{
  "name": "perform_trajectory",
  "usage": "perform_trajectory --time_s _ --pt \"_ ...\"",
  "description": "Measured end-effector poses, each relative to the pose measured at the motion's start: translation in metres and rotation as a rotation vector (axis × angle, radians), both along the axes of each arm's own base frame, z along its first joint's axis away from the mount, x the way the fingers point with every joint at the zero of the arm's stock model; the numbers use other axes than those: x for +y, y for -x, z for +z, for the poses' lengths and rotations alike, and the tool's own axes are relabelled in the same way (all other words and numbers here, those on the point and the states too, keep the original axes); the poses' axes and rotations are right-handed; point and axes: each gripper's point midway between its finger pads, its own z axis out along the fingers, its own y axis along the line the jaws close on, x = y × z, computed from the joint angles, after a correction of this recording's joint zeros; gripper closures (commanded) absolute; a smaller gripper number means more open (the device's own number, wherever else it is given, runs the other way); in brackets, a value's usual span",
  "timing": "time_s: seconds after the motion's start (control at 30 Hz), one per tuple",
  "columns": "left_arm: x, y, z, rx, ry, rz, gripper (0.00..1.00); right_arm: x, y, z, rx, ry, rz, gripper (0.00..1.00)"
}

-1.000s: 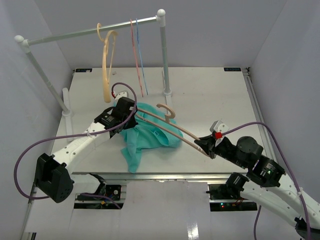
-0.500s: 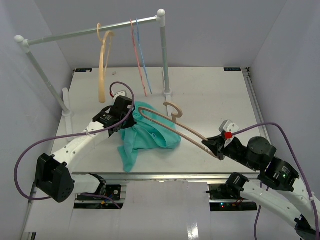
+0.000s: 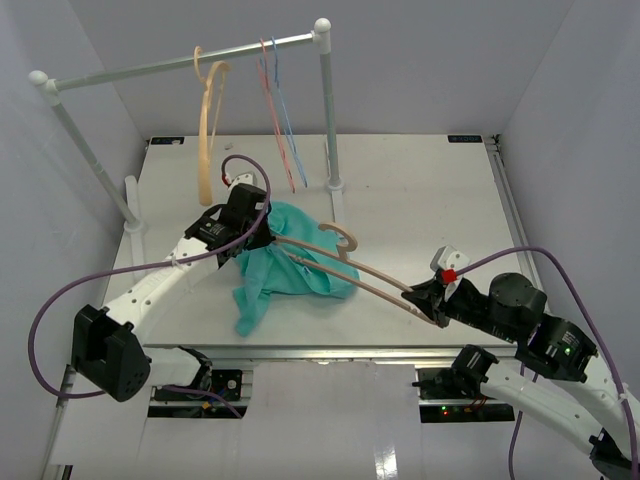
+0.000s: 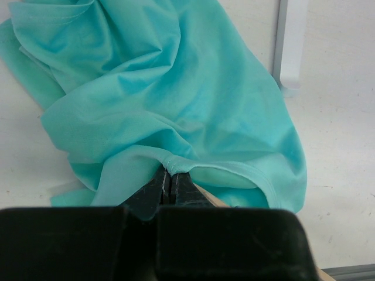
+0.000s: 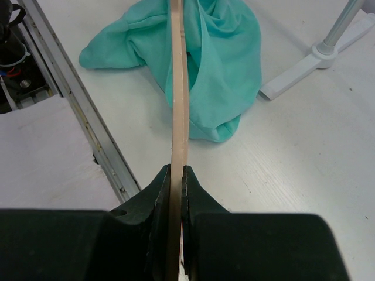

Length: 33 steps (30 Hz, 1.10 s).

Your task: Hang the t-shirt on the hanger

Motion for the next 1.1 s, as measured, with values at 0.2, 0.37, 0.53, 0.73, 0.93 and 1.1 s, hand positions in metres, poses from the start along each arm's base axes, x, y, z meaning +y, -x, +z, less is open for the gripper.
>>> perform_trajectory --time_s 0.2,0.37,0.53,0.73,0.93,1.1 --pt "-0.003 0.005 0.003 0.005 0.005 -0.038 1.00 0.006 0.000 -0.006 0.022 0.021 0.020 0.92" --pt "-0.010 0.016 0.034 -0.045 0.064 -0.123 1.00 0.028 -0.010 -0.016 0.041 0.033 0.046 0.92" --pt "-0.025 0.029 0.072 -0.112 0.138 -0.245 1.00 0.045 -0.022 -0.026 0.030 0.023 0.056 0.92" --pt "-0.039 0.046 0.088 -0.133 0.193 -0.382 1.00 0.060 -0.034 -0.031 -0.045 -0.045 0.062 0.92" --pt "-0.052 0.060 0.093 -0.126 0.234 -0.502 1.00 0.063 -0.033 -0.030 -0.140 -0.138 0.084 0.92" --pt "-0.062 0.068 0.105 -0.143 0.265 -0.588 1.00 0.066 -0.031 -0.030 -0.190 -0.177 0.108 0.92"
